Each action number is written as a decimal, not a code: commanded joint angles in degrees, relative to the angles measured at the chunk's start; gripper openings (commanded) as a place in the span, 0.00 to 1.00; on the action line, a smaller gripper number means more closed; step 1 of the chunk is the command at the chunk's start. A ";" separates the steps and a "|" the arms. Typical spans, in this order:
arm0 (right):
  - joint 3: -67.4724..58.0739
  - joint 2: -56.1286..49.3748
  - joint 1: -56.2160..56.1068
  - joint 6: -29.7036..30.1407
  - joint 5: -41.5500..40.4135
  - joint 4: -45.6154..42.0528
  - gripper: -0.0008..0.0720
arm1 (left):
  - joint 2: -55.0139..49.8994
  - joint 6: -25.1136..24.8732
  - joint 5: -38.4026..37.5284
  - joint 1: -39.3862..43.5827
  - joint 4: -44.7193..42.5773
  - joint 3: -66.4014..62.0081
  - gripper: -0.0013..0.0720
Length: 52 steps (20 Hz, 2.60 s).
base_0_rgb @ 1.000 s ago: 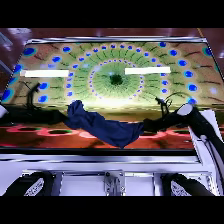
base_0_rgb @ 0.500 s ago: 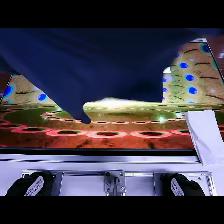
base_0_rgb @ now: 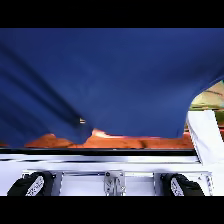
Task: Fold the shirts.
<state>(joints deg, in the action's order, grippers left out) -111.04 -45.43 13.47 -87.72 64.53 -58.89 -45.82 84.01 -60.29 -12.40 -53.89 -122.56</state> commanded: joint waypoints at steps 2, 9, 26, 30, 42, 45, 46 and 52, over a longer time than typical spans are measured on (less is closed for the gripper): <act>-1.25 -1.44 0.04 -0.13 12.02 -6.95 0.11 | 0.52 0.04 -7.63 -0.09 -6.56 1.68 0.07; 14.01 -13.07 -0.13 0.70 26.60 -11.54 0.11 | -2.34 -2.36 -14.93 -0.09 -6.62 28.50 0.07; 25.81 -51.87 -0.13 -0.20 -12.63 3.96 0.11 | -48.04 -10.08 8.68 14.51 13.00 42.99 0.07; 25.14 -50.86 0.46 0.76 -9.31 8.28 0.70 | -48.96 -6.40 4.63 13.05 12.96 41.44 0.79; 37.53 -41.62 16.41 11.04 26.51 -3.02 0.82 | -39.28 -1.18 -25.68 2.89 -4.61 57.88 0.84; 43.78 -41.62 15.67 13.09 20.72 3.39 0.82 | -39.32 -4.11 -18.45 6.51 0.79 67.04 0.84; 44.41 -41.68 15.26 13.07 19.21 3.61 0.82 | -39.32 -4.11 -15.47 7.61 2.56 68.46 0.84; 44.63 -43.98 14.91 14.19 17.46 4.20 0.92 | -44.17 -4.04 -9.64 14.62 5.99 69.66 0.84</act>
<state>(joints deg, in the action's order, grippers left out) -67.16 -88.44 28.42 -74.30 82.91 -55.72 -87.79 80.36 -73.19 -0.69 -49.63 -54.19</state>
